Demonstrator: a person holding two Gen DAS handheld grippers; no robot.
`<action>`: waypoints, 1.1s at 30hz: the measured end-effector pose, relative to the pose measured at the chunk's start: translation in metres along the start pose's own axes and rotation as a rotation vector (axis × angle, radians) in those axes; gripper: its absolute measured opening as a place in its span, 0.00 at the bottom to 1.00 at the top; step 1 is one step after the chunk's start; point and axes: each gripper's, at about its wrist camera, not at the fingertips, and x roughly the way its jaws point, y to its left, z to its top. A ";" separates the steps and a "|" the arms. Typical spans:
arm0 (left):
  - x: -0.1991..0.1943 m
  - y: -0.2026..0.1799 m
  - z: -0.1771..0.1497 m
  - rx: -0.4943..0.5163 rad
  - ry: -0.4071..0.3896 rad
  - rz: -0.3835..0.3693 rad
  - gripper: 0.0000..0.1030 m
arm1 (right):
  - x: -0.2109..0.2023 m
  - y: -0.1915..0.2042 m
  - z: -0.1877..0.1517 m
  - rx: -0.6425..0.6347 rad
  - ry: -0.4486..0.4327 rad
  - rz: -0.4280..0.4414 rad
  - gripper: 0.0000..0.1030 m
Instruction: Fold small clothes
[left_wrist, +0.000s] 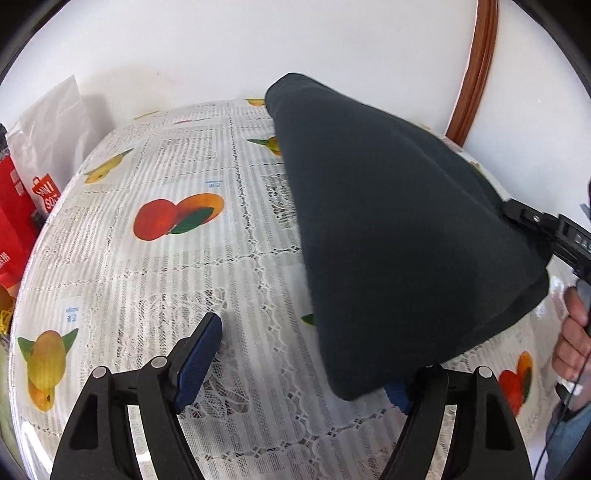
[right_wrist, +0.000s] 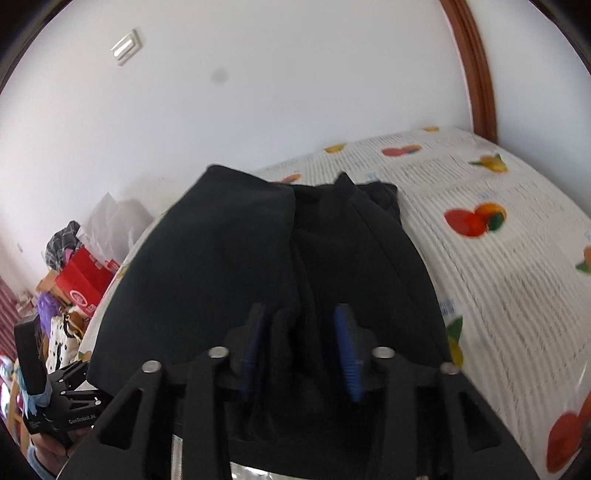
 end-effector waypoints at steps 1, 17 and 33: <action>-0.001 0.001 0.001 -0.009 0.003 -0.029 0.74 | 0.001 0.003 0.004 -0.016 -0.002 0.005 0.43; 0.019 -0.047 0.016 0.076 0.009 0.007 0.82 | 0.071 0.022 0.035 -0.020 0.156 0.112 0.10; 0.016 -0.048 0.016 0.064 0.011 0.024 0.83 | 0.005 -0.067 0.030 0.040 0.071 -0.023 0.12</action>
